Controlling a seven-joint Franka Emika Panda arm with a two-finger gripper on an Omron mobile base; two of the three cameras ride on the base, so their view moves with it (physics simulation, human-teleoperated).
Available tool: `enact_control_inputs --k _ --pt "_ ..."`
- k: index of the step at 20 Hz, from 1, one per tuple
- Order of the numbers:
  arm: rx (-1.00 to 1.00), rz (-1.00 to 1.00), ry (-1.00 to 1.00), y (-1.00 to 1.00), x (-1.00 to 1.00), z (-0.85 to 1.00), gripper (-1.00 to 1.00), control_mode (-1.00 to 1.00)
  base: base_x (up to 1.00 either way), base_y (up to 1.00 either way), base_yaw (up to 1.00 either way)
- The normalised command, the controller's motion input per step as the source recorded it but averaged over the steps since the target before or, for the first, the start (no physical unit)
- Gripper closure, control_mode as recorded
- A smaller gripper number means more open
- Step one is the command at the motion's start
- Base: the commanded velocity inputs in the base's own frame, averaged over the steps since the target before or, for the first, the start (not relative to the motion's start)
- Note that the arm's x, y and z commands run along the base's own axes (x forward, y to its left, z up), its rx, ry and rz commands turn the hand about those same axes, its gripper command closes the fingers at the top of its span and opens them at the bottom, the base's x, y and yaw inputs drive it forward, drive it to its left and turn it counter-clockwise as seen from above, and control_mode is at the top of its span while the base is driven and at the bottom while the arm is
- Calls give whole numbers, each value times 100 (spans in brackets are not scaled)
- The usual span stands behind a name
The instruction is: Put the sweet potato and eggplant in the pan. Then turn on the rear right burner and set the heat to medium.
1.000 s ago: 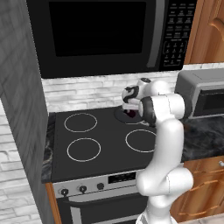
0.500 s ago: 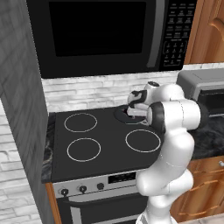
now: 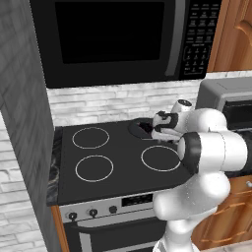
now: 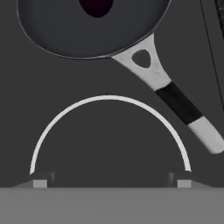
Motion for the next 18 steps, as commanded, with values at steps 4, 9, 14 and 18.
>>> enact_control_inputs --k 4,9,14,18 --pt "-10 0 0 -54 -26 8 -100 -100 0 0 0" --pt "-15 0 0 -74 -2 1 -100 -100 0 0 0" --pt "-16 0 9 -50 1 0 -100 -100 0 0 0" --pt "-13 0 14 -42 3 0 -100 -100 0 0 0"
